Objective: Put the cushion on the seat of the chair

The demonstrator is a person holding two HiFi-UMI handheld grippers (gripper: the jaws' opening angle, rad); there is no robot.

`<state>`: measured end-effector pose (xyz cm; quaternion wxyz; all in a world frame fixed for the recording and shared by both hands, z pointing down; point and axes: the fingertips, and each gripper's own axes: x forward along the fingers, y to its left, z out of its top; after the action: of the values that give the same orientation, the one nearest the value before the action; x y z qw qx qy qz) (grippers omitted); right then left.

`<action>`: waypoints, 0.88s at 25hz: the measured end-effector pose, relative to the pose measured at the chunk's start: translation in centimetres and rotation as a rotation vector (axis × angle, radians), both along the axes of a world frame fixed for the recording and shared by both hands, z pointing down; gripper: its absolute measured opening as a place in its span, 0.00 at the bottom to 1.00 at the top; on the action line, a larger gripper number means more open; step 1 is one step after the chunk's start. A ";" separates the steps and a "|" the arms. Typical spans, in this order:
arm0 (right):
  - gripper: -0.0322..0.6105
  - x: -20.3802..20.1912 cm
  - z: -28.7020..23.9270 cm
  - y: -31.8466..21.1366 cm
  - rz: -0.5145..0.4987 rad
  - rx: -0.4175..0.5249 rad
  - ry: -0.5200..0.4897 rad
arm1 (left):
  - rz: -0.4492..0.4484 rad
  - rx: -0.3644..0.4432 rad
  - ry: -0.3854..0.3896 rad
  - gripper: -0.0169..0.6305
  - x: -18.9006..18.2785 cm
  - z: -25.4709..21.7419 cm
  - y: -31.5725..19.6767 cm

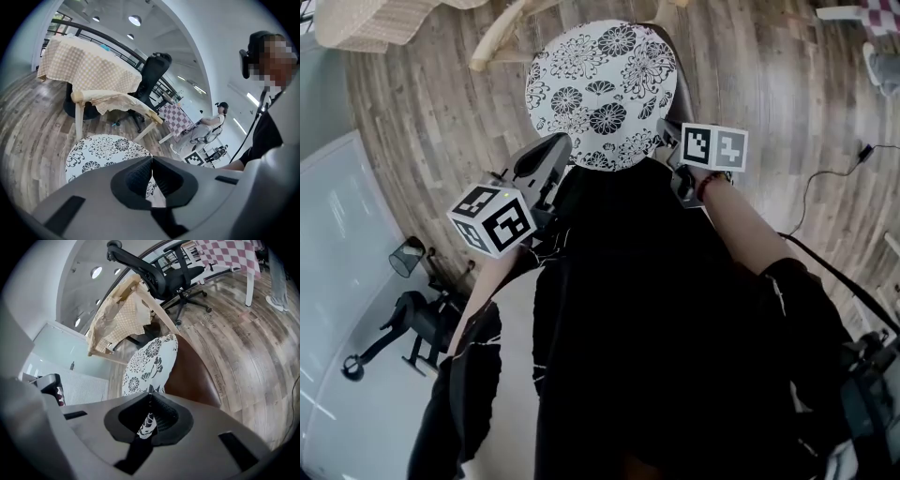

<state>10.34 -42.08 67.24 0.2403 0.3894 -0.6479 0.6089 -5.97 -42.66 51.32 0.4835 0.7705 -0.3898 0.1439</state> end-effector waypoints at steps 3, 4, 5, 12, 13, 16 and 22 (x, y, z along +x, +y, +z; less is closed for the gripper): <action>0.09 0.4 0.4 -0.3 -0.003 -0.009 0.002 | -0.008 -0.012 0.000 0.05 0.2 0.4 -0.2; 0.09 0.6 0.5 -0.4 -0.001 -0.012 0.004 | -0.006 -0.015 -0.002 0.05 0.3 0.5 -0.3; 0.09 0.7 0.7 -0.5 0.002 -0.016 0.006 | -0.004 -0.018 -0.003 0.05 0.3 0.6 -0.3; 0.09 2.0 2.1 -0.1 0.064 -0.057 0.022 | 0.000 -0.041 -0.011 0.05 0.4 1.4 -0.5; 0.09 2.3 2.3 0.0 0.075 -0.059 0.028 | 0.003 -0.043 -0.010 0.05 0.5 1.5 -0.4; 0.09 2.6 2.9 0.3 0.094 -0.068 0.038 | 0.007 -0.051 -0.008 0.05 0.6 1.9 -0.1; 0.09 3.0 3.5 0.6 0.078 -0.081 0.030 | 0.014 -0.069 -0.001 0.05 1.3 2.7 0.1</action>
<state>13.39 -41.44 70.71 0.2417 0.4133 -0.6035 0.6376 -4.65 -42.56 54.02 0.5083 0.7561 -0.3795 0.1611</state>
